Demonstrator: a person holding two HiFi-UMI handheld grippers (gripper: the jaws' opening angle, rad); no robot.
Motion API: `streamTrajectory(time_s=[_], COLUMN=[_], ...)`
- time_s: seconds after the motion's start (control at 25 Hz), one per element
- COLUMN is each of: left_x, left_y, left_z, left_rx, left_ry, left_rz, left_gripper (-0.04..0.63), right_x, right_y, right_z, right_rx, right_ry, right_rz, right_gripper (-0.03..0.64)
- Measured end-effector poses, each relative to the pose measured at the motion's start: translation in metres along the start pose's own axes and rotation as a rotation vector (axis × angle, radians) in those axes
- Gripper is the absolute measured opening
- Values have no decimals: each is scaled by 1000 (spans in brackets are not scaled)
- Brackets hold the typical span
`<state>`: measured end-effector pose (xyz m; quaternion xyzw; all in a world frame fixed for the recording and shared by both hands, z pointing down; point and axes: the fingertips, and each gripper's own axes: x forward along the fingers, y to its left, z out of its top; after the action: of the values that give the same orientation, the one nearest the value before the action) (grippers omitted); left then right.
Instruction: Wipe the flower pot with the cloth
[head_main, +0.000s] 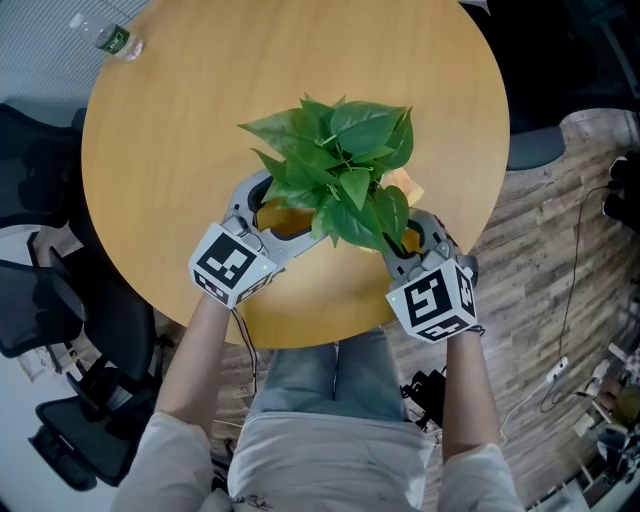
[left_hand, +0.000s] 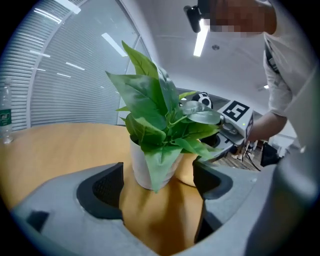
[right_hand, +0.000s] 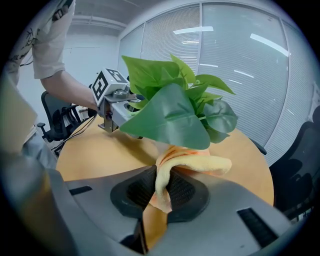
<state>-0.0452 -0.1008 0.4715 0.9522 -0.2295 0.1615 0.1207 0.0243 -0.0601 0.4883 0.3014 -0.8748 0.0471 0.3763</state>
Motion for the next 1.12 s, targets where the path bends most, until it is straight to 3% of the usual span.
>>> streamTrajectory(time_s=[0.12,0.24,0.44,0.76,0.92,1.12], left_x=[0,2,13,22,22,23], left_y=[4,8,9,4,4,4], left_z=[8,18,21,26,26,26], left_rx=[57,62,95,70,73,65], left_ry=[-32,-78,-72,-101,-107,-106], left_rz=[-79,-165,-255,-314,-320,-315], left_gripper=[433,439,450,445,442,442], right_x=[1,2,2,-4,-13,-5], right_y=[0,-2,-2,-5,-33,-65], right_z=[-1,-1,-1,-2,-9,-1], right_rx=[5,9,19,68,93,44], right_ry=[2,5,8,-10,-1,9], right_rz=[-1,-3,-7,-5,-66,-101], right_gripper=[46,46,46,46,46,46])
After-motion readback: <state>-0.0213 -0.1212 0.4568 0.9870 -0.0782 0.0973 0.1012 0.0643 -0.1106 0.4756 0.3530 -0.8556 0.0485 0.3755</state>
